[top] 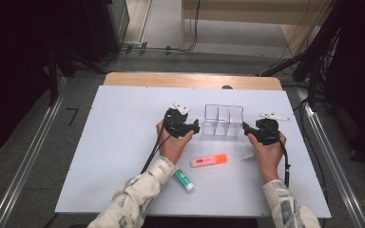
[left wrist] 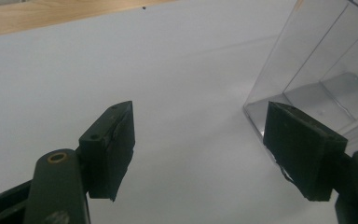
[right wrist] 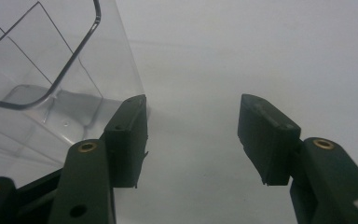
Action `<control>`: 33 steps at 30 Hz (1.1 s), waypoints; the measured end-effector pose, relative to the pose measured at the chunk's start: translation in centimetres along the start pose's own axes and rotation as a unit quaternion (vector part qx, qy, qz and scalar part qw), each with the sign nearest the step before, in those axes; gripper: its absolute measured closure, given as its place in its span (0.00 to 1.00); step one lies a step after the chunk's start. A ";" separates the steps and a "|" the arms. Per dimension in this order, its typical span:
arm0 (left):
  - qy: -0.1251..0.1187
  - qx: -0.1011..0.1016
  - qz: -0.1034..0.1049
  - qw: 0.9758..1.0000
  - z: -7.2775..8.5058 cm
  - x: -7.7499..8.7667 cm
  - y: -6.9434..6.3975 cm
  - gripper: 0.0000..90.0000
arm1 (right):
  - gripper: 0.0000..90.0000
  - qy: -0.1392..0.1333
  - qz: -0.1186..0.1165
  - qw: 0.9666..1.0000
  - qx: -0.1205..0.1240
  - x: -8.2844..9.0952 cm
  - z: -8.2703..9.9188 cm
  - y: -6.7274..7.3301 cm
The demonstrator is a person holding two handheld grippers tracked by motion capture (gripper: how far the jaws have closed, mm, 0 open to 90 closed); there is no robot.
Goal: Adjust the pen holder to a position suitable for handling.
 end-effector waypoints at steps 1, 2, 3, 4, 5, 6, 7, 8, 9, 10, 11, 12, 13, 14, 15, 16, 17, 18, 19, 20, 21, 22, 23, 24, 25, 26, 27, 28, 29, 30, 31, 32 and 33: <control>0.000 0.000 0.001 1.000 0.0 0.1 0.0 0.28 | 0.45 0.000 0.000 1.000 0.001 0.1 0.0 0.0; 0.000 0.000 0.001 1.000 0.0 0.1 0.0 0.28 | 0.45 0.000 -0.001 1.000 0.000 0.2 0.1 0.0; -0.001 0.001 0.001 1.000 0.1 0.2 0.0 0.28 | 0.45 -0.001 0.000 1.000 0.002 0.2 0.1 -0.1; -0.001 0.001 0.001 1.000 0.1 0.2 0.0 0.28 | 0.45 0.001 0.000 1.000 -0.002 0.4 0.1 0.0; -0.001 0.001 0.003 1.000 0.1 0.4 0.0 0.28 | 0.45 0.000 0.000 1.000 -0.001 0.5 0.1 0.0; -0.001 0.001 0.003 1.000 0.1 0.4 0.0 0.28 | 0.45 0.000 0.000 1.000 -0.001 0.5 0.1 0.0; -0.001 0.002 0.005 1.000 0.1 0.5 0.0 0.28 | 0.44 0.000 -0.001 1.000 -0.001 0.6 0.2 -0.1; 0.000 0.001 0.007 1.000 0.1 0.6 0.0 0.28 | 0.44 0.000 -0.001 1.000 -0.002 0.7 0.2 -0.1; -0.002 0.001 0.007 1.000 0.2 0.7 0.0 0.28 | 0.43 -0.002 -0.001 1.000 -0.003 1.0 0.3 -0.1; -0.003 0.001 0.008 1.000 0.3 0.9 0.1 0.28 | 0.42 -0.002 -0.001 1.000 -0.004 1.1 0.4 -0.1; -0.003 0.001 0.008 1.000 0.3 0.9 0.1 0.27 | 0.42 -0.001 -0.001 1.000 -0.006 1.1 0.5 -0.1; -0.003 0.001 0.008 1.000 0.3 1.0 0.3 0.27 | 0.42 -0.001 -0.001 1.000 -0.006 1.1 0.5 -0.1; -0.003 0.001 0.007 1.000 0.3 1.1 0.4 0.27 | 0.42 -0.001 -0.001 1.000 -0.002 1.2 0.6 -0.1; -0.004 0.004 0.007 1.000 0.4 1.3 0.5 0.26 | 0.42 0.001 -0.001 1.000 -0.004 1.3 0.7 -0.1; -0.004 0.004 0.007 1.000 0.4 1.4 0.8 0.26 | 0.41 0.001 -0.001 1.000 -0.002 1.3 0.8 -0.1; -0.005 0.006 0.006 1.000 0.4 1.6 1.0 0.26 | 0.41 0.001 -0.002 1.000 -0.003 1.5 0.9 -0.1; -0.006 0.010 0.005 1.000 0.5 1.9 1.4 0.25 | 0.41 -0.001 -0.001 1.000 0.002 1.7 1.0 -0.1; -0.004 0.010 0.002 1.000 0.5 2.1 1.6 0.25 | 0.40 -0.002 0.000 1.000 0.006 1.9 1.0 -0.1; -0.004 0.010 0.002 1.000 0.5 2.1 1.6 0.25 | 0.40 -0.001 0.001 1.000 0.009 2.1 1.1 -0.1; -0.005 0.013 0.000 1.000 0.5 2.3 1.8 0.24 | 0.39 -0.001 0.001 1.000 0.009 2.3 1.2 -0.1; -0.007 0.017 0.000 1.000 0.5 2.5 2.0 0.24 | 0.39 -0.005 0.001 1.000 0.010 2.5 1.4 -0.1; -0.007 0.016 -0.002 1.000 0.6 2.8 2.3 0.24 | 0.39 -0.005 0.001 1.000 0.010 2.5 1.4 -0.1; -0.009 0.018 -0.003 1.000 0.6 3.0 2.5 0.23 | 0.38 -0.004 -0.001 1.000 0.013 2.9 1.6 -0.1; -0.011 0.020 -0.004 1.000 0.7 3.3 2.8 0.23 | 0.38 -0.002 -0.002 1.000 0.012 3.0 1.8 -0.1; -0.012 0.023 -0.005 1.000 0.8 3.6 3.1 0.22 | 0.38 -0.003 -0.001 1.000 0.014 3.1 1.9 -0.1; -0.016 0.029 -0.004 0.999 1.0 4.3 3.7 0.22 | 0.38 -0.002 -0.001 1.000 0.012 3.3 2.0 -0.1; -0.016 0.029 -0.004 0.999 1.0 4.3 3.7 0.22 | 0.38 -0.001 -0.001 1.000 0.010 3.4 2.2 -0.1; -0.018 0.031 -0.005 0.999 1.1 4.7 4.1 0.22 | 0.38 -0.001 -0.001 1.000 0.010 3.4 2.2 -0.1; -0.020 0.037 -0.007 0.999 1.4 5.3 4.8 0.22 | 0.37 0.000 -0.003 1.000 0.012 3.6 2.4 -0.1; -0.020 0.037 -0.007 0.999 1.4 5.3 4.8 0.22 | 0.37 0.002 -0.002 1.000 0.011 3.7 2.5 -0.1; -0.021 0.041 -0.008 0.999 1.5 5.5 5.2 0.22 | 0.37 0.002 -0.002 1.000 0.011 3.7 2.5 -0.1; -0.021 0.043 -0.009 0.999 1.6 5.8 5.5 0.22 | 0.37 0.003 -0.003 1.000 0.008 3.9 2.7 -0.1; -0.023 0.046 -0.010 0.999 1.7 6.0 5.8 0.22 | 0.37 0.003 -0.004 1.000 0.008 4.0 2.7 -0.1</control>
Point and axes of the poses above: each handheld gripper's, and its own axes: x roughly backward along the jaws, z roughly out of its underside, y roughly to its left, the point moved 2 cm from there along -x, roughly forward along the jaws, and after that the axes turned 11 degrees about x, right-handed, at the moved point
